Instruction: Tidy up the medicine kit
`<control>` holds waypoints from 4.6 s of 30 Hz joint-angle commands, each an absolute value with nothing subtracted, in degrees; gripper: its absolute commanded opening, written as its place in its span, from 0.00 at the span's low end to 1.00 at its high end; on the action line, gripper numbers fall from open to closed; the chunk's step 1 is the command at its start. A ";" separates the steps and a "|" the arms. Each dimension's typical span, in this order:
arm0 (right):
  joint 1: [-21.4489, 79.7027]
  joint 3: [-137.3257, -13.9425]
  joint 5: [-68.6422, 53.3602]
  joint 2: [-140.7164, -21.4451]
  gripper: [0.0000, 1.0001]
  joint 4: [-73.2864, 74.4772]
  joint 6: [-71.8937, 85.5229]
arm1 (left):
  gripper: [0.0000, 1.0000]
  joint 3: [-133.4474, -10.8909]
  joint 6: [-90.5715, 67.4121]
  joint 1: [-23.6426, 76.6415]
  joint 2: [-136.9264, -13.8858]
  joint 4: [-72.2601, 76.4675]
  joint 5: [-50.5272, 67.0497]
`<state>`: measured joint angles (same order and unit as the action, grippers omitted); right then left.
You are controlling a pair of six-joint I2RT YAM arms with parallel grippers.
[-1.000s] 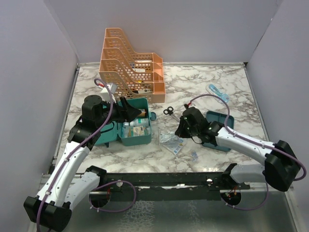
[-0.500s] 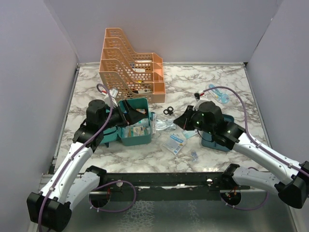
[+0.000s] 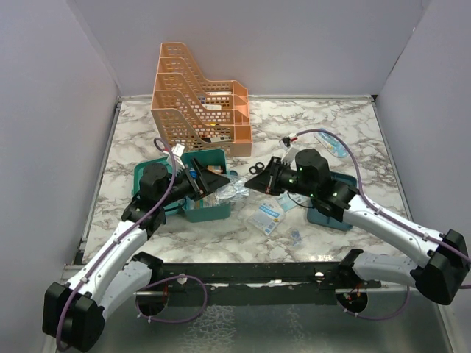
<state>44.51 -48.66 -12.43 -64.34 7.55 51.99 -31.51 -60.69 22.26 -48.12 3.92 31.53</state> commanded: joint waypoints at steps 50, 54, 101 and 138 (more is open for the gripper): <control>44.47 -47.82 -3.93 -60.75 0.54 12.31 49.82 | 0.15 -47.94 -32.01 20.96 -52.51 -26.26 16.91; 44.47 -46.42 -2.55 -58.85 0.53 14.12 50.20 | 0.15 -47.68 -28.20 18.02 -53.92 -30.73 16.95; 44.54 -51.66 -7.82 -71.76 0.49 15.67 51.50 | 0.61 -49.95 -27.18 15.92 -68.18 -34.37 18.27; 44.52 -49.51 -9.40 -75.03 0.47 12.53 51.68 | 0.64 -54.94 -26.83 27.89 -69.04 -41.81 3.58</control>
